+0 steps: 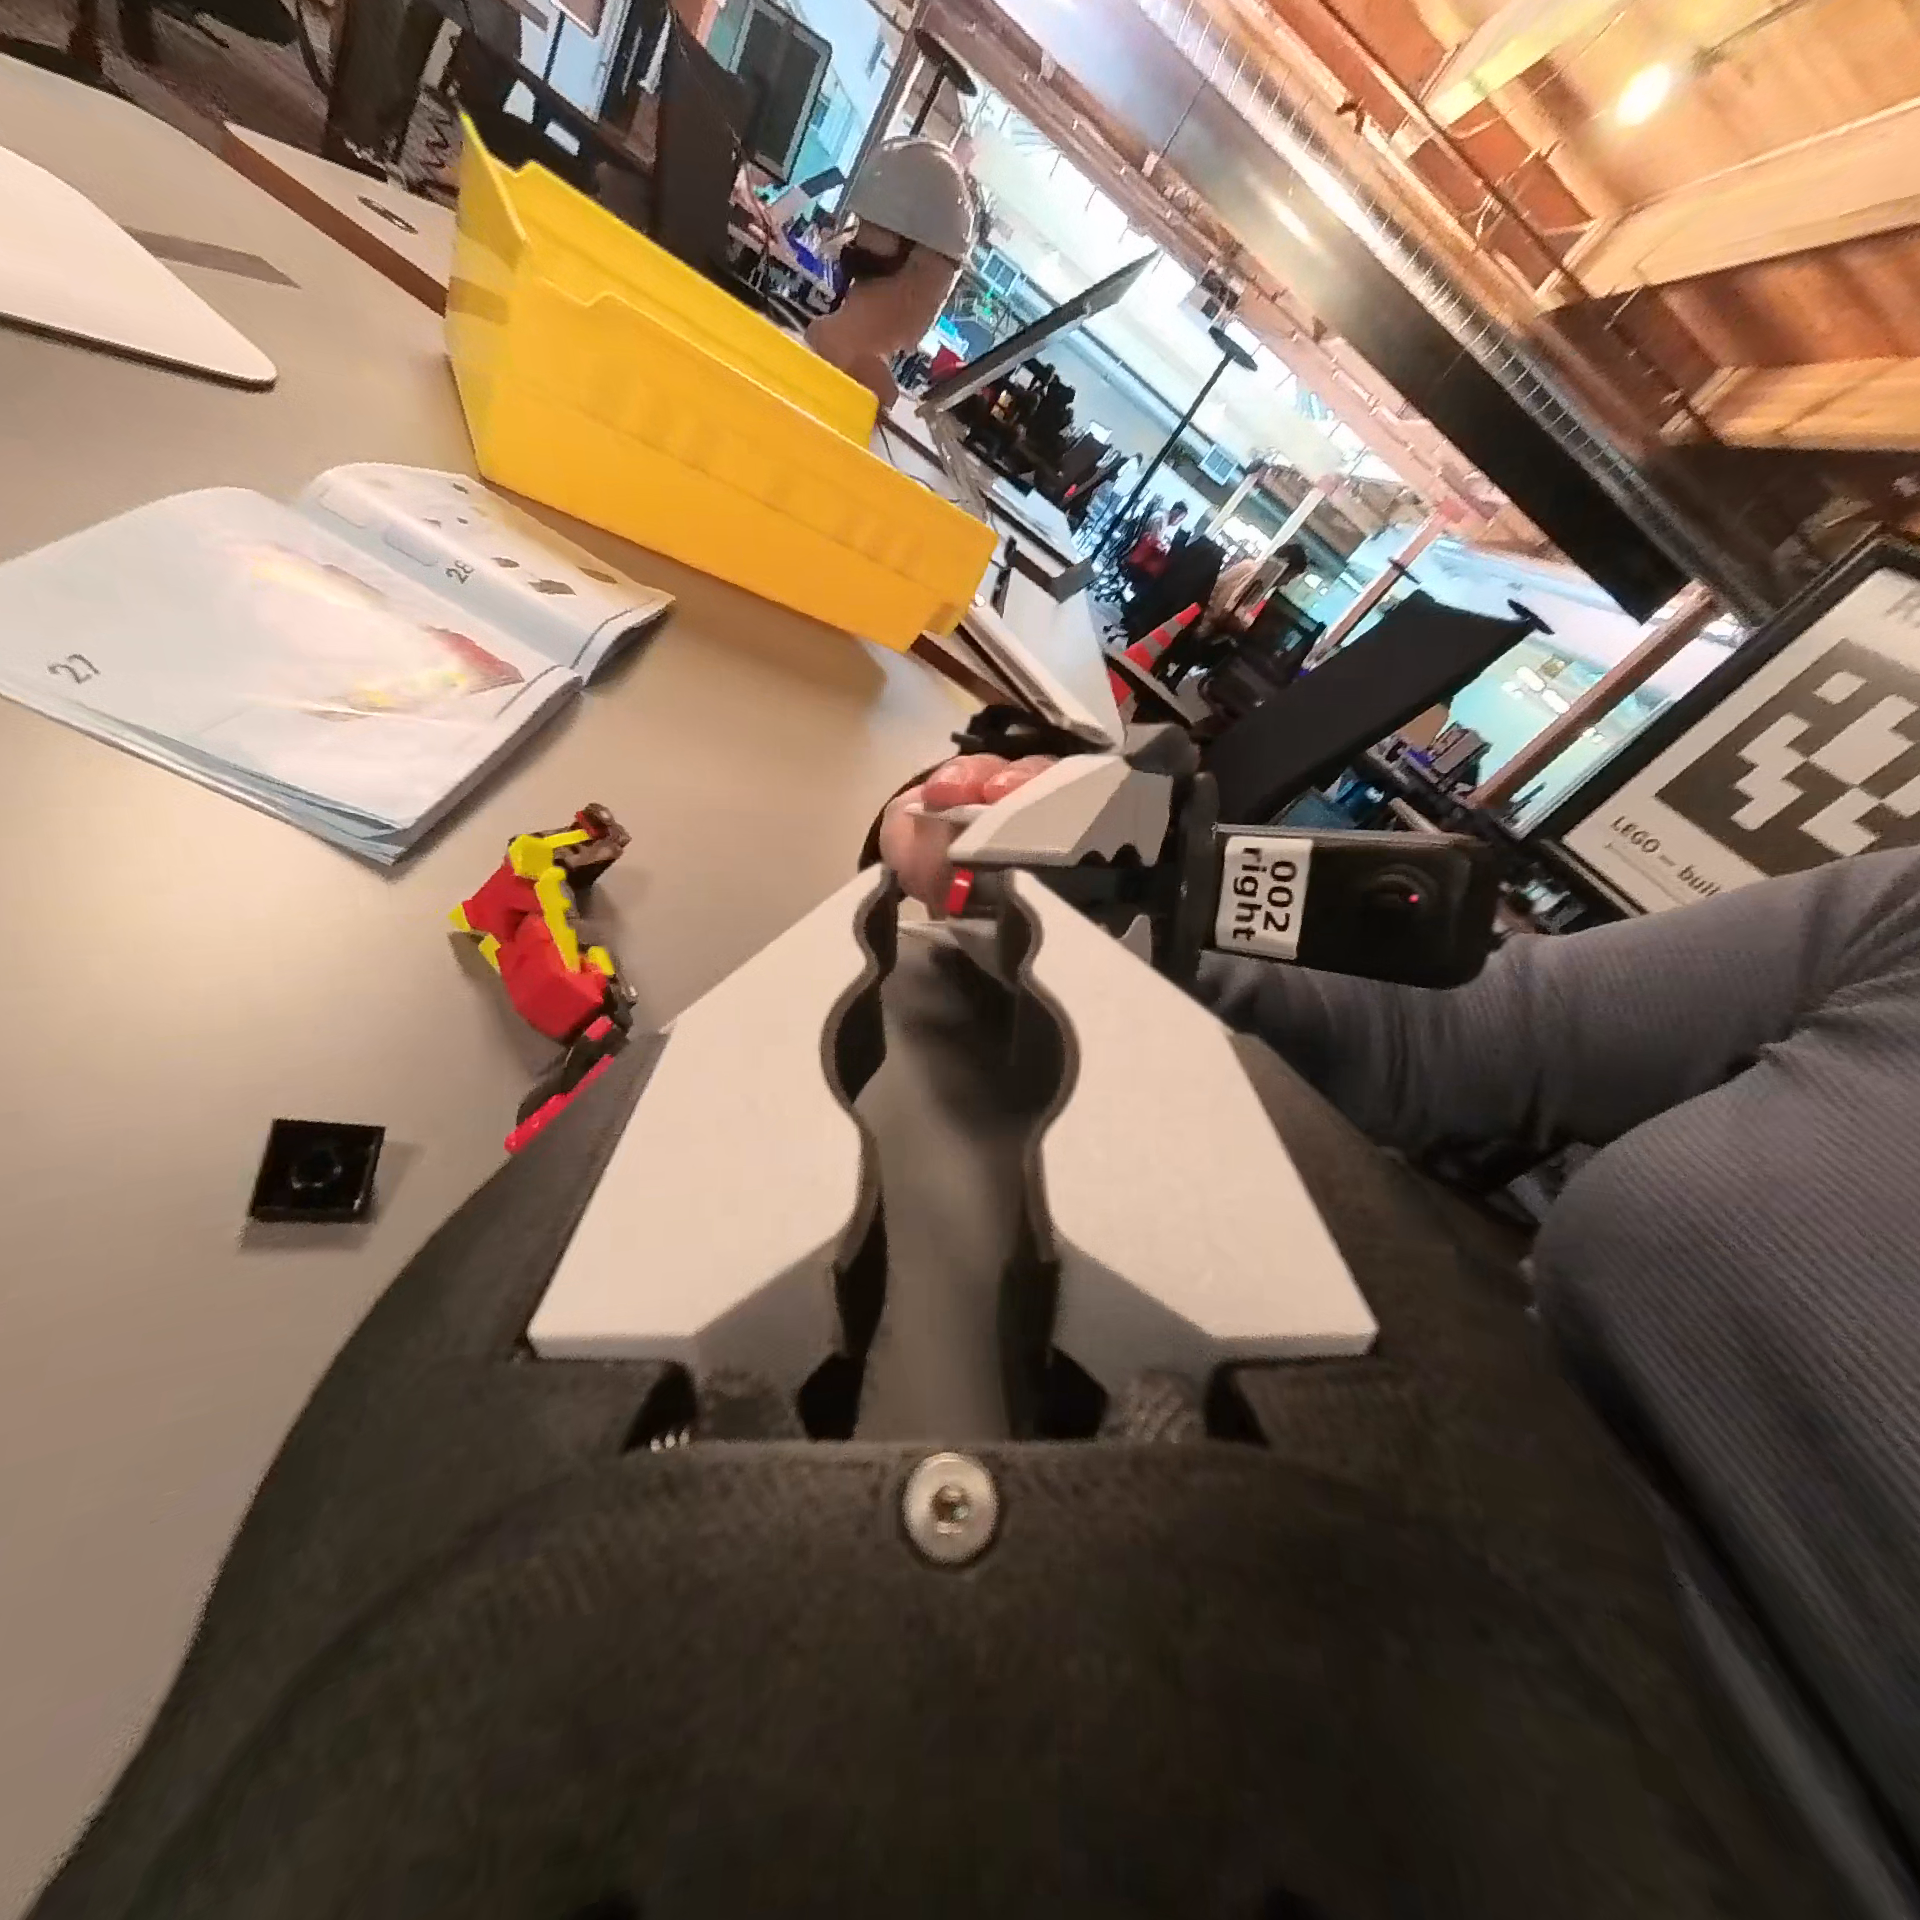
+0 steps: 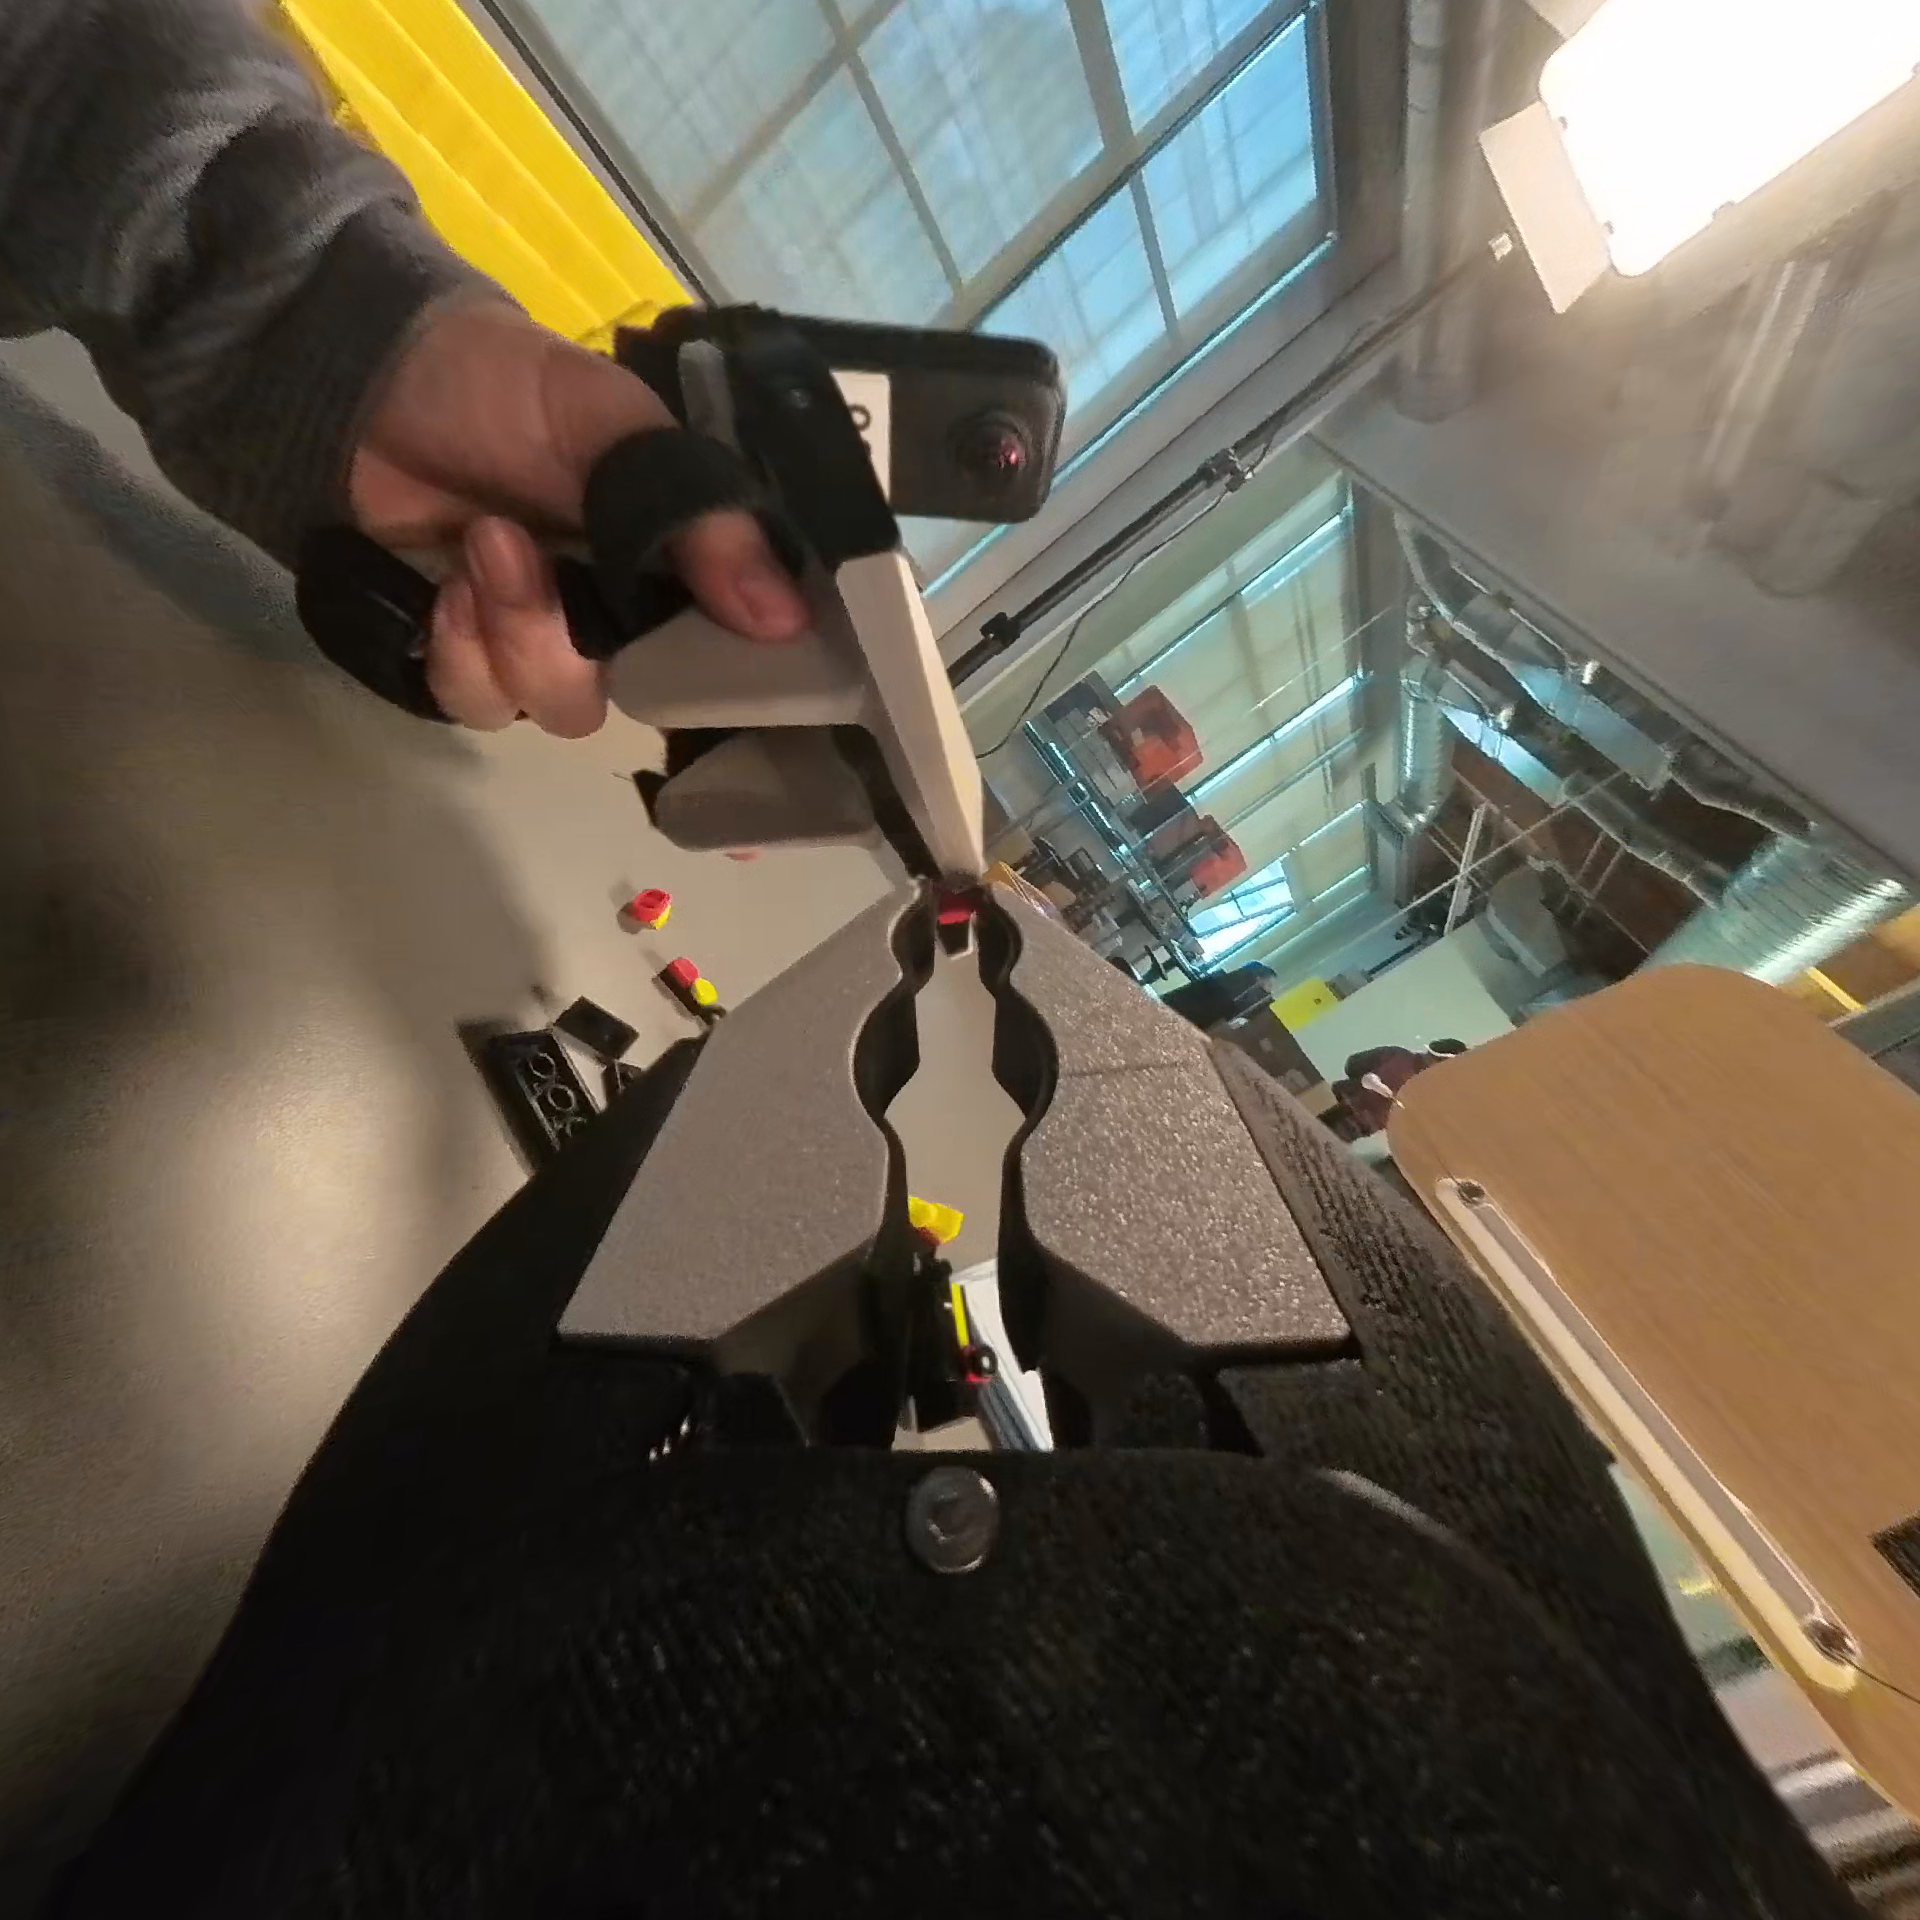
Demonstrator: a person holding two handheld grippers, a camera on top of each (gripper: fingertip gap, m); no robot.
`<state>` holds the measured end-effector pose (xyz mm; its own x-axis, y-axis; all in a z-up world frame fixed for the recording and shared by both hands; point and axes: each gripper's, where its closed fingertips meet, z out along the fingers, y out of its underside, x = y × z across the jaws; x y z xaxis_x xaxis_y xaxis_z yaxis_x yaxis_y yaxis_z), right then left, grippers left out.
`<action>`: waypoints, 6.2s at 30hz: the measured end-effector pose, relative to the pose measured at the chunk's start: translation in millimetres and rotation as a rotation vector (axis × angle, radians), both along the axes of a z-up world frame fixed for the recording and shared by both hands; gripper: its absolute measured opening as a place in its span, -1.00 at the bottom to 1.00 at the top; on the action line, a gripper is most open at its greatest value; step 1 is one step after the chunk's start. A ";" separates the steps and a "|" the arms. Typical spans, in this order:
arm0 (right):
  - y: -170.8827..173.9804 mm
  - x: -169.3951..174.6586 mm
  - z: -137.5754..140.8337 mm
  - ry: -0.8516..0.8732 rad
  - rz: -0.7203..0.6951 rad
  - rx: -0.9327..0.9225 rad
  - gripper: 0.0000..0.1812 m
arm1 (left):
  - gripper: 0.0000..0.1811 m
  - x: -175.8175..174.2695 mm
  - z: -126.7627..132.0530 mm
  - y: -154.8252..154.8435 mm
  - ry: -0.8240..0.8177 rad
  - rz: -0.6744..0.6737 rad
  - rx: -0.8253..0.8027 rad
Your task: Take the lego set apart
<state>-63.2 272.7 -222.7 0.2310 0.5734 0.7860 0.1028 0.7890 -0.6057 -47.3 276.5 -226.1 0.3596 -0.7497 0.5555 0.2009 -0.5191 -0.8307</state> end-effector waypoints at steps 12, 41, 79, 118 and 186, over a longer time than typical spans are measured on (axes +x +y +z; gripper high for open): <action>32.1 20.7 23.9 0.182 -0.058 -0.199 -0.69 | -0.98 -141.9 74.0 -16.6 0.289 0.711 0.230; 68.8 21.6 11.0 0.157 -0.125 -0.382 -0.78 | -0.51 -412.1 -11.1 -127.5 0.938 1.260 -0.614; 68.0 28.8 22.4 0.252 -0.006 -0.546 -0.77 | -0.09 -338.5 54.1 -120.9 0.453 1.124 0.033; 64.2 21.8 16.0 0.192 -0.028 -0.489 -0.80 | -0.37 -277.7 55.5 -43.3 0.713 0.835 -0.016; 20.6 -30.9 -55.4 -0.473 -0.357 0.099 -1.00 | -0.95 -37.5 -42.4 -6.2 1.233 0.216 0.848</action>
